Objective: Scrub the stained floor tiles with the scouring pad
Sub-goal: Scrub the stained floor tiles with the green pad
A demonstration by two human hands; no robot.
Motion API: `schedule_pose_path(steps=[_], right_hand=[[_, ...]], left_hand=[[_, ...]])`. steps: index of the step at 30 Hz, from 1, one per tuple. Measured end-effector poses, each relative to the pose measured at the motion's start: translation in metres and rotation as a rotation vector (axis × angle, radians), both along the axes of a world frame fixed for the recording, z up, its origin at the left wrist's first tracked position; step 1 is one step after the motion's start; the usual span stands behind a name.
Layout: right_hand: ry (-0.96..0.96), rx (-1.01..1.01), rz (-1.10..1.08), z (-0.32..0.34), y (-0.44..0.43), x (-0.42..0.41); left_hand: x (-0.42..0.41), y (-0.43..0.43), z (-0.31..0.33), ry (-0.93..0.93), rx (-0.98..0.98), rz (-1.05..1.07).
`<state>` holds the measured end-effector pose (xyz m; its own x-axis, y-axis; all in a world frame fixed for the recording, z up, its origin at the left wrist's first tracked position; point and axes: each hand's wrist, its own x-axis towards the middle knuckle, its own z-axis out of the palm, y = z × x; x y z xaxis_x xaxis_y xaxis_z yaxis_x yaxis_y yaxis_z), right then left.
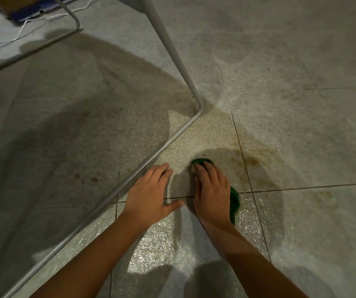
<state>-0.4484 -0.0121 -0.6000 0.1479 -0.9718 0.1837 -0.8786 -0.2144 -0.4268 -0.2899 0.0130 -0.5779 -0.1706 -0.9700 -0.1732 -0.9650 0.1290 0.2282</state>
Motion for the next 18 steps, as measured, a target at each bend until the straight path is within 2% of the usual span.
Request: schedule_pose_path(steps=[4, 9, 15, 18], right_hand=[[-0.015, 0.02, 0.123, 0.003, -0.016, -0.007], [-0.026, 0.091, 0.048, 0.004, -0.035, -0.041], [0.005, 0.024, -0.05, -0.001, 0.02, -0.053], [0.037, -0.006, 0.055, -0.002, 0.041, -0.037]], left_hand=[[-0.001, 0.001, 0.003, 0.004, 0.018, 0.01], [-0.001, 0.0, 0.009, -0.015, 0.056, -0.003], [-0.002, 0.001, 0.01, 0.014, 0.043, 0.013], [-0.003, 0.001, 0.01, 0.018, 0.043, 0.025]])
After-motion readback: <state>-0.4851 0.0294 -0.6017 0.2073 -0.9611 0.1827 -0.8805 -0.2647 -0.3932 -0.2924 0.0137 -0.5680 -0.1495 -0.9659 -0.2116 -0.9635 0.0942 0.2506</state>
